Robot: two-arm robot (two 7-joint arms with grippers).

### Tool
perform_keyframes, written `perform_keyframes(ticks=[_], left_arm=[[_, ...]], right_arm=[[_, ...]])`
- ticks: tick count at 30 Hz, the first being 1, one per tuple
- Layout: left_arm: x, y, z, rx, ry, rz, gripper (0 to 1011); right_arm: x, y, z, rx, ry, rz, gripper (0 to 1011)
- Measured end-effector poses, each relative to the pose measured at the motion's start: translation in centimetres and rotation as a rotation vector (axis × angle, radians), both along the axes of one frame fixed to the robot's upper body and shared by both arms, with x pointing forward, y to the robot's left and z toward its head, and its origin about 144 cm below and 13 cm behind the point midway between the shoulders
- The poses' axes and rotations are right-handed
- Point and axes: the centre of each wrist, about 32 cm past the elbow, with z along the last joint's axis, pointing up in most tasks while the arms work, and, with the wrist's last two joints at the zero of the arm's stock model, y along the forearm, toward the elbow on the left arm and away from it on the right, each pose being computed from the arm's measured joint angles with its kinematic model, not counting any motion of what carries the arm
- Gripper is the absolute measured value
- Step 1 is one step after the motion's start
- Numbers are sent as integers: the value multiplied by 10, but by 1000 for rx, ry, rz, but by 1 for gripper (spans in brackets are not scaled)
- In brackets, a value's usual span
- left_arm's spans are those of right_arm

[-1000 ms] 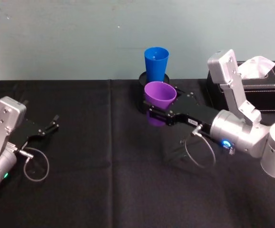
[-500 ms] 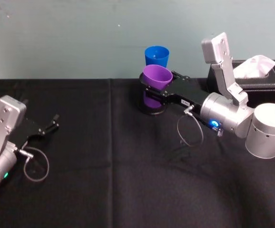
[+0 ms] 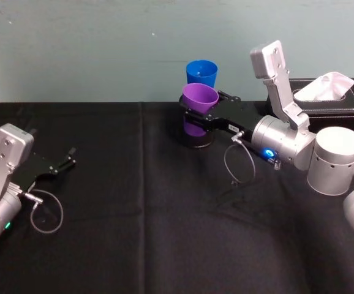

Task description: Pick up one cup with a gripper and tap it against the other cup.

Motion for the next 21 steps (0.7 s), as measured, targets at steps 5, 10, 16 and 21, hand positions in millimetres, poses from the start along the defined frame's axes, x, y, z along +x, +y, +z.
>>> perform_keyframes(ticks=[5,10,16,21], left_arm=[[0,0,0,0,0,0,1000],[0,0,0,0,0,0,1000],[0,0,0,0,0,0,1000],[0,0,0,0,0,0,1000]], right_arm=[[5,1,0,-15,-3,0,723],[11,2,0,-28,-9,-7,723],[17,2,1,-34,-16,-16,723],[20,4,2,-35,-20,-22,723]])
